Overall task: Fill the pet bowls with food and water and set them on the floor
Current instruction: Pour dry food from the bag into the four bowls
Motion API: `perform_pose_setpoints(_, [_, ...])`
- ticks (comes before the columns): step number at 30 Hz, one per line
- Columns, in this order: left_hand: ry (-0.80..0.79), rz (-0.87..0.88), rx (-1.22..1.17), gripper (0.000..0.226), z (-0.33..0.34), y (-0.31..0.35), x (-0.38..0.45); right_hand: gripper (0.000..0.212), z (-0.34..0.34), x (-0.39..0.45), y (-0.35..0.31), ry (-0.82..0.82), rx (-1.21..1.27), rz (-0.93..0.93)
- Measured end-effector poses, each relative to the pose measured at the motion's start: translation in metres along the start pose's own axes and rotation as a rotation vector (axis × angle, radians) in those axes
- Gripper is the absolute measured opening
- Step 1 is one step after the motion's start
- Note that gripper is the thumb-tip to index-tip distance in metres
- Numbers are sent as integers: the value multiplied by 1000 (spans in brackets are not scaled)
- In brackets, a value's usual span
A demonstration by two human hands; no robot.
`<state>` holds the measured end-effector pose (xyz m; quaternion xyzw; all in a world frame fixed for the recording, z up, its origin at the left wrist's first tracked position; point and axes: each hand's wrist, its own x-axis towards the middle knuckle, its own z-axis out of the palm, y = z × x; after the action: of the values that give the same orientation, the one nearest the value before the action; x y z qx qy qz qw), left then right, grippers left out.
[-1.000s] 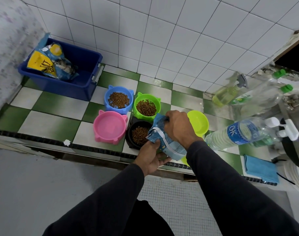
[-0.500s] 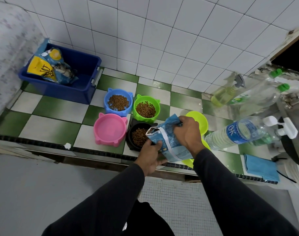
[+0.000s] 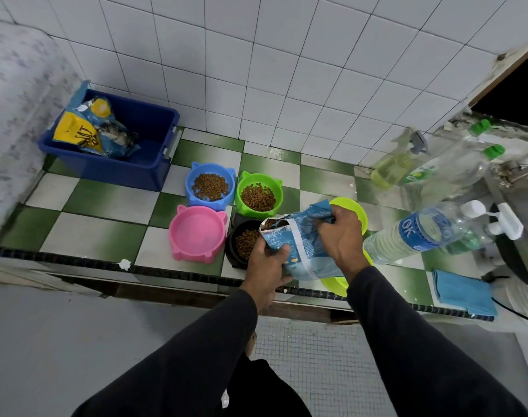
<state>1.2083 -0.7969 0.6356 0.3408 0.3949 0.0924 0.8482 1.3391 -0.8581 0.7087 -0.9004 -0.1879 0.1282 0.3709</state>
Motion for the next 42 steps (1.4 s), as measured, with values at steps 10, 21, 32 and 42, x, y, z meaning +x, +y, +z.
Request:
perform_pose_setpoints(10, [47,123,-68,33,-21,26,-7,27,18,-2,-42,-32,38,-99])
perform_pose_setpoints(21, [100,183,-158,34,-61,44,-10,13,58,-8,-94,-145,-95,-211])
perform_pose_setpoints(32, [47,71,-404,34,-84,45,-2,13,95,-14,-126,-196,-432,-423])
perform_pose_setpoints(42, [49,-32,-575,34,-86,46,0,25,108,-11,-141,-316,-601,-489])
